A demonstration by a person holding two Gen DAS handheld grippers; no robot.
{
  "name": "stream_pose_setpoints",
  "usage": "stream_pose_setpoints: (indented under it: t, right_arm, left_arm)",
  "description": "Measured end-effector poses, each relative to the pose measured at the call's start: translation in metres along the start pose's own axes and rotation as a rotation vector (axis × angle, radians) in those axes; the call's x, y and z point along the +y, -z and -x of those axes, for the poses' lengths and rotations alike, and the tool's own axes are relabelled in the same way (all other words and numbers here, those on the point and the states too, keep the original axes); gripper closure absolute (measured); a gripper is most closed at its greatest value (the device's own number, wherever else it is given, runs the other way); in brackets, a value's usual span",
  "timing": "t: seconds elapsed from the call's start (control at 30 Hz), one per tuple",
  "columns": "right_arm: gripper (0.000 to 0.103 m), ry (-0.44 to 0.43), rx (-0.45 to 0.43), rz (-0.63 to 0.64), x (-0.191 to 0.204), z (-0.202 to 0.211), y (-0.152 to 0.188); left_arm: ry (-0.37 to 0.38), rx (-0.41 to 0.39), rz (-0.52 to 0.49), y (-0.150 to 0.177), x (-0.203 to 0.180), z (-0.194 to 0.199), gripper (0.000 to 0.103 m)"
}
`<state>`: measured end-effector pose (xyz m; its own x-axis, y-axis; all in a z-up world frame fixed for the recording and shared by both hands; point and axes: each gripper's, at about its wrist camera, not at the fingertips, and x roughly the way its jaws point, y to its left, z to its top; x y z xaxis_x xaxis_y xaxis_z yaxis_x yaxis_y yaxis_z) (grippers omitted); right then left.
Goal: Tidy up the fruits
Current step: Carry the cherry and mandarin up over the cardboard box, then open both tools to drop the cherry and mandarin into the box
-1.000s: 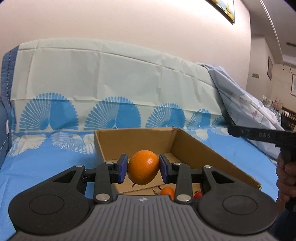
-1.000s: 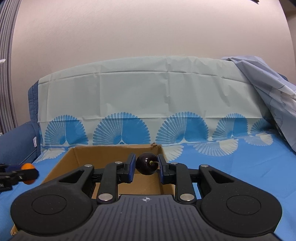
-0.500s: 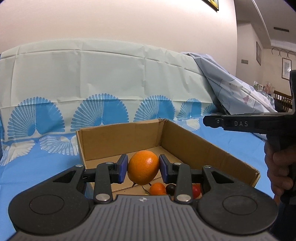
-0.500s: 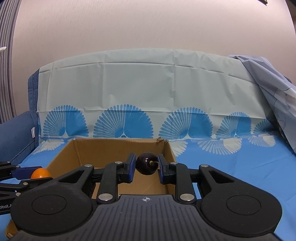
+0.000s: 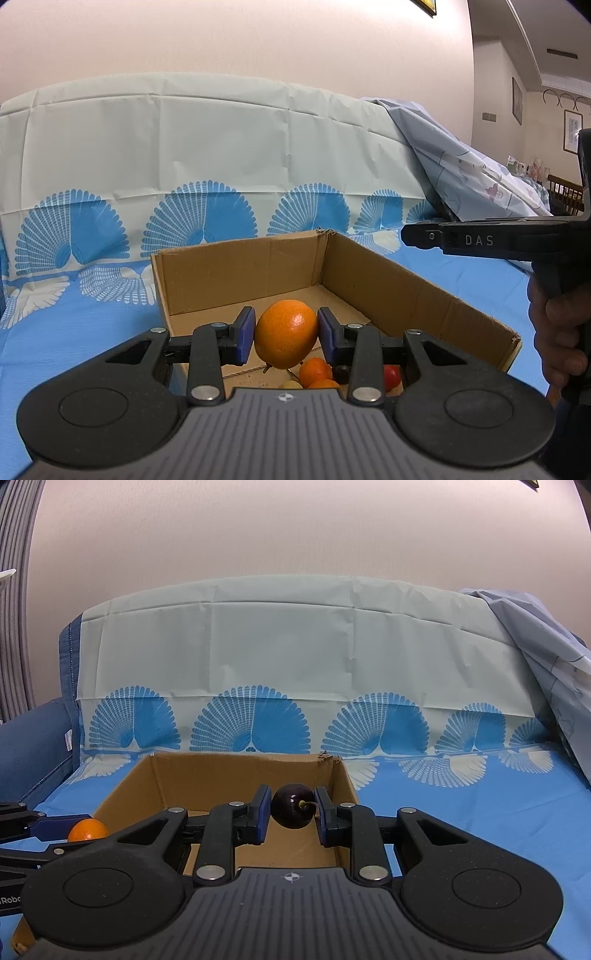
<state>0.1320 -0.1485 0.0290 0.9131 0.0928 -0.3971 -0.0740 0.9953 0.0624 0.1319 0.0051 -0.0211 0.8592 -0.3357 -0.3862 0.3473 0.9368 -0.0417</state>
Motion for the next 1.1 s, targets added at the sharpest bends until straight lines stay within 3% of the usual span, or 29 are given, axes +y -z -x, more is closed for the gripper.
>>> stream_pose_setpoints:
  t: [1.1]
  right_arm:
    - [0.077,-0.018,0.015,0.032,0.0041,-0.0019,0.0005]
  left_arm:
    - [0.004,0.005,0.007,-0.0013,0.0024,-0.0017,0.062]
